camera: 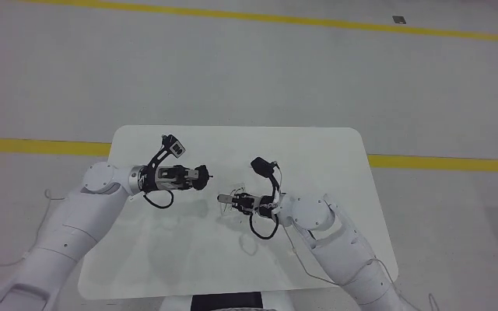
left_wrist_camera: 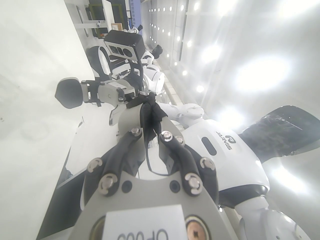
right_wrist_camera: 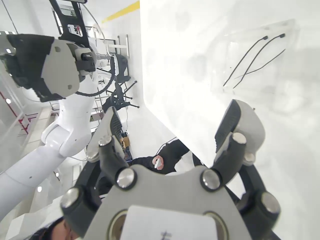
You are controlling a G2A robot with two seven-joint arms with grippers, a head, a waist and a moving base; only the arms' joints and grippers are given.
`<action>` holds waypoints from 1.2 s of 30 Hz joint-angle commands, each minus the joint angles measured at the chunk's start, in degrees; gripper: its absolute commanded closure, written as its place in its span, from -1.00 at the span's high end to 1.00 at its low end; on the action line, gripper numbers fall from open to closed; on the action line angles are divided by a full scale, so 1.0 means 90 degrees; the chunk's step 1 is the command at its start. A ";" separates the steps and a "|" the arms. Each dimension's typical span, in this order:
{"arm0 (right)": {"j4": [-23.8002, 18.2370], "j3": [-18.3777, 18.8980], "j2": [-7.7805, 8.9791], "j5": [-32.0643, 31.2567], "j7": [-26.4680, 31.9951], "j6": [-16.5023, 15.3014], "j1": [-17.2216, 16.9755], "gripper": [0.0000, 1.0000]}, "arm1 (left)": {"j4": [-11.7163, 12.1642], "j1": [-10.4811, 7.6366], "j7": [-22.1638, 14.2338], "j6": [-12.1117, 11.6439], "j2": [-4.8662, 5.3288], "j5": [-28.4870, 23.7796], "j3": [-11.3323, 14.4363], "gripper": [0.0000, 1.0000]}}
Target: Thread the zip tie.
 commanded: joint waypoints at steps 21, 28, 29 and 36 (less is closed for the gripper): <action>0.0729 -0.0363 -0.1061 -0.3186 0.1920 0.0003 0.1073 1.00 | 0.0000 0.0000 0.0000 0.0000 0.0000 0.0000 0.0000 -1.00; 0.0666 -0.0089 -0.1479 -0.3966 0.2475 0.0003 0.0871 1.00 | 0.0000 0.0000 0.0000 0.0000 0.0000 0.0000 0.0000 -1.00; 0.0666 -0.0089 -0.1479 -0.3966 0.2475 0.0003 0.0871 1.00 | 0.0000 0.0000 0.0000 0.0000 0.0000 0.0000 0.0000 -1.00; 0.0666 -0.0089 -0.1479 -0.3966 0.2475 0.0003 0.0871 1.00 | 0.0000 0.0000 0.0000 0.0000 0.0000 0.0000 0.0000 -1.00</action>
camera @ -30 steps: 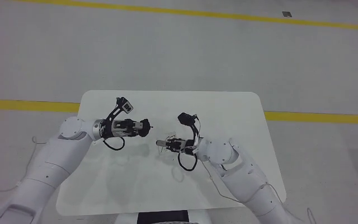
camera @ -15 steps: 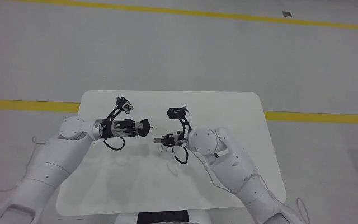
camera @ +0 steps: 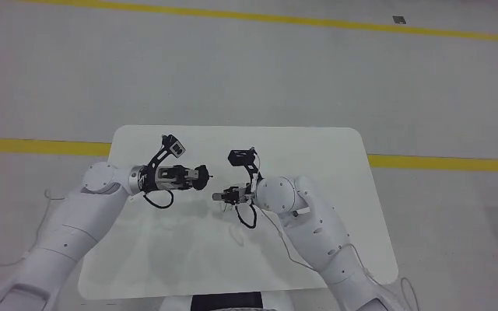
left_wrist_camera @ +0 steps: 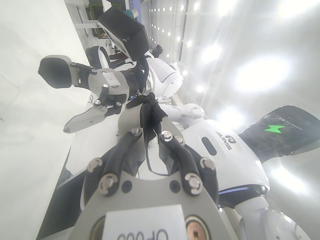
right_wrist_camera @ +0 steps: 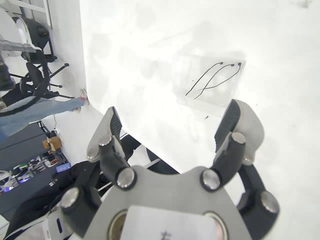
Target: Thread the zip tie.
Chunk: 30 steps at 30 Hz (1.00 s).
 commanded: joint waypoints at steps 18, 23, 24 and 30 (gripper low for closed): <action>0.0000 0.0000 0.0000 0.0000 0.0000 0.0000 0.0000 1.00 | -0.0088 0.0185 0.0091 0.0009 0.0076 0.0042 -0.0192 -1.00; 0.0000 0.0000 0.0000 0.0000 0.0000 0.0000 0.0000 1.00 | -0.0143 0.0457 0.0000 0.0000 0.0214 0.0015 -0.0570 -1.00; 0.0000 0.0000 0.0000 0.0000 0.0000 0.0000 0.0000 1.00 | -0.0166 0.0519 0.0000 0.0000 0.0246 0.0021 -0.0643 -1.00; 0.0000 0.0000 0.0000 0.0000 0.0000 0.0000 0.0000 1.00 | -0.0338 0.0889 0.0000 0.0000 0.0457 -0.0006 -0.1077 -1.00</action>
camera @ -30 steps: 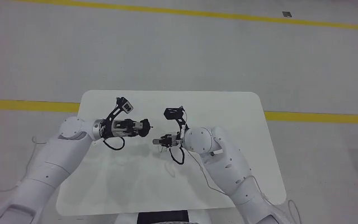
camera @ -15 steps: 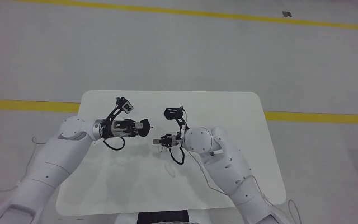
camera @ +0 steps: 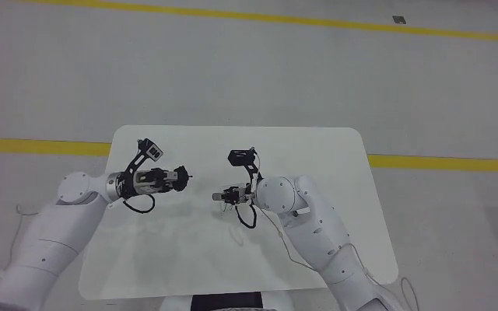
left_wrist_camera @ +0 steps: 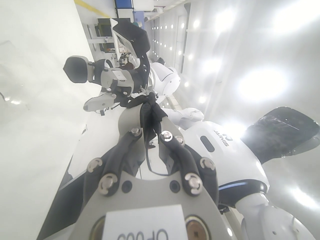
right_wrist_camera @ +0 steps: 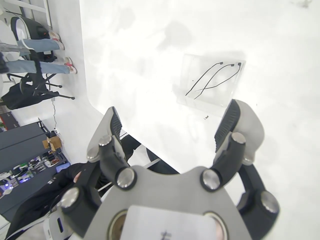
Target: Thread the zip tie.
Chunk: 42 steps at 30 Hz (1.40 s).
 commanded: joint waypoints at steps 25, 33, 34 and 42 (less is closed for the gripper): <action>0.0051 -0.0267 -0.0343 -0.1216 0.0565 0.0000 0.0140 1.00 | -0.0050 0.0166 0.0000 0.0000 0.0114 -0.0135 -0.0200 -1.00; 0.0726 -0.0349 -0.1006 -0.2256 0.0949 0.0000 0.0386 1.00 | -0.0050 0.0166 0.0000 0.0000 0.0114 -0.0135 -0.0200 -1.00; 0.0820 -0.0330 -0.1088 -0.2367 0.0949 0.0000 0.0390 1.00 | -0.0050 0.0166 0.0000 0.0000 0.0114 -0.0135 -0.0200 -1.00; 0.1300 0.0215 -0.1815 -0.3237 0.0949 0.0000 0.0063 1.00 | -0.0050 0.0166 0.0000 0.0000 0.0114 -0.0135 -0.0200 -1.00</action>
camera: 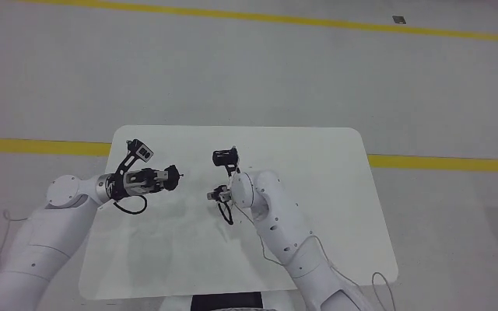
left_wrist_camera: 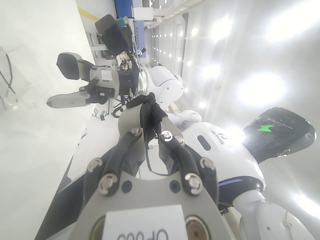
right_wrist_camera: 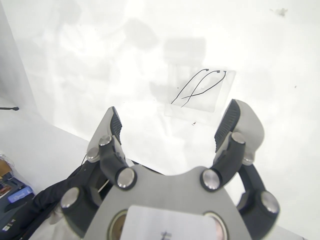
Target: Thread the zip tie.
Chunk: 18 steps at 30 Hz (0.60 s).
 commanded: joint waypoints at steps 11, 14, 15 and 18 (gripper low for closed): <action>-0.0172 0.0576 -0.0515 -0.0532 0.0000 0.0000 -0.0511 1.00 | 0.0000 0.0000 0.0000 0.0000 0.0000 0.0000 0.0000 -1.00; -0.0172 0.0576 -0.0515 -0.0532 0.0000 0.0000 -0.0511 1.00 | 0.0000 0.0000 0.0000 0.0000 0.0000 0.0000 0.0000 -1.00; -0.0172 0.0576 -0.0515 -0.0532 0.0000 0.0000 -0.0511 1.00 | 0.0000 0.0000 0.0000 0.0000 0.0000 0.0000 0.0000 -1.00; -0.0179 0.0559 -0.0502 -0.0498 -0.0196 -0.0042 -0.0587 1.00 | 0.0000 0.0000 0.0000 0.0000 0.0000 0.0000 0.0000 -1.00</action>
